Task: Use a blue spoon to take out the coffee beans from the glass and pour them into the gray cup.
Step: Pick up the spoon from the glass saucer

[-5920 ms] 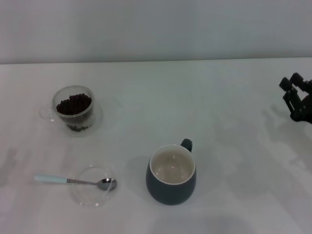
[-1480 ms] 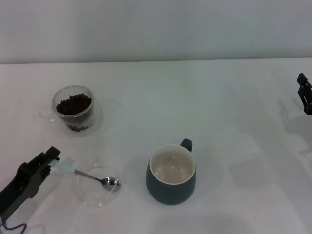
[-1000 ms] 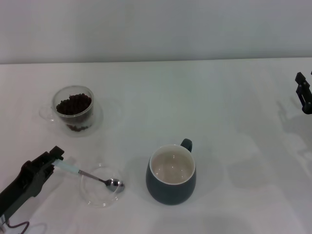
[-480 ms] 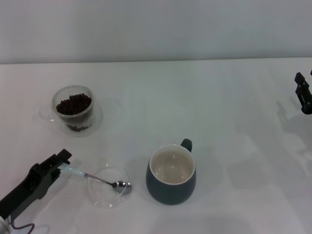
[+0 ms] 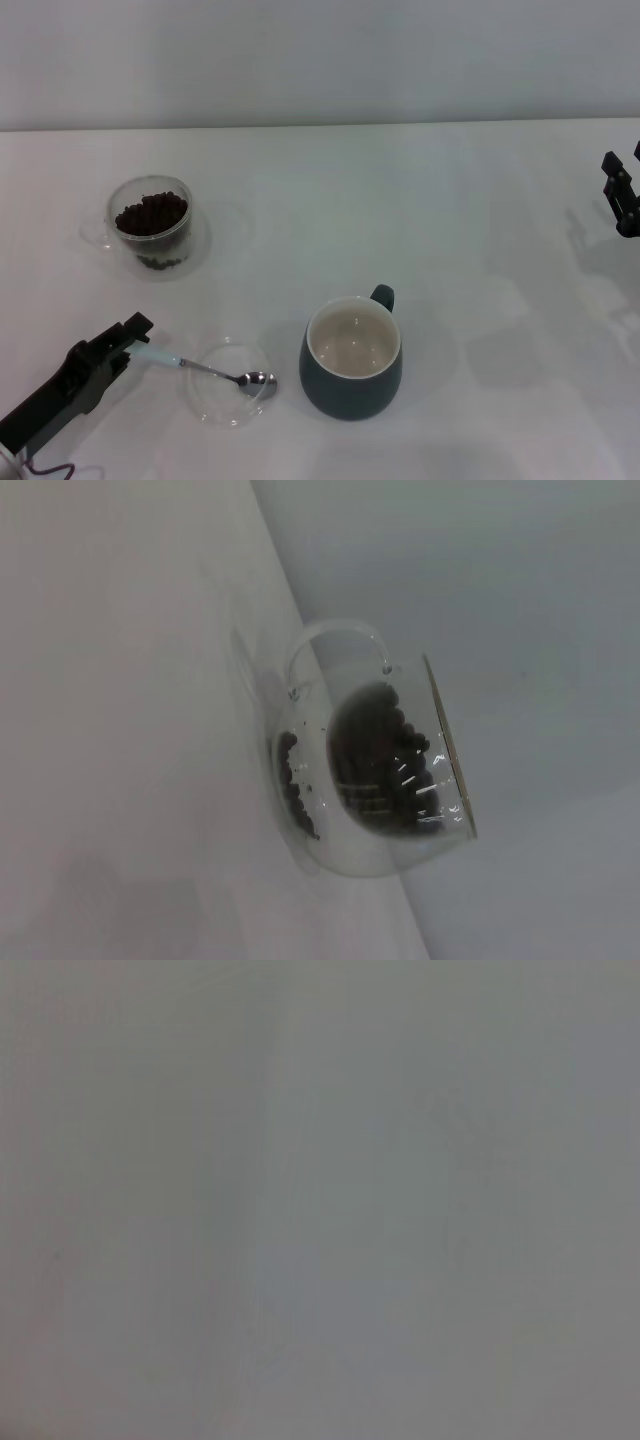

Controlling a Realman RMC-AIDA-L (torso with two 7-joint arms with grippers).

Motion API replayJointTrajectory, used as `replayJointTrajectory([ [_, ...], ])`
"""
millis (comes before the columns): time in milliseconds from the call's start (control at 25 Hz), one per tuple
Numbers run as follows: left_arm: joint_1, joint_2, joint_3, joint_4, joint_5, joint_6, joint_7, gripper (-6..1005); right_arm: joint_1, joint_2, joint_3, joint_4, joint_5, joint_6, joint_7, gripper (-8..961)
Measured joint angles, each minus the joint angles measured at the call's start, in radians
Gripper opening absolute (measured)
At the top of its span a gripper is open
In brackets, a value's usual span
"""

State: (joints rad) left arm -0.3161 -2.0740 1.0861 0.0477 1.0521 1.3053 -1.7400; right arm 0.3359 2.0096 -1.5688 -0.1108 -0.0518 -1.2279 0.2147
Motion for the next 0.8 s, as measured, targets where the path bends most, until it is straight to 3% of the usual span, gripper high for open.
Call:
replayJointTrajectory([
  [560, 0.001, -0.002, 0.0, 0.0, 0.002, -0.001, -0.004, 146, 0.0, 0.0, -0.002, 0.0, -0.002, -0.005, 0.0, 386],
  [800, 0.01, -0.002, -0.004, 0.012, -0.004, 0.014, 0.002, 141, -0.001, 0.0, -0.002, 0.0, -0.002, -0.005, 0.0, 386],
])
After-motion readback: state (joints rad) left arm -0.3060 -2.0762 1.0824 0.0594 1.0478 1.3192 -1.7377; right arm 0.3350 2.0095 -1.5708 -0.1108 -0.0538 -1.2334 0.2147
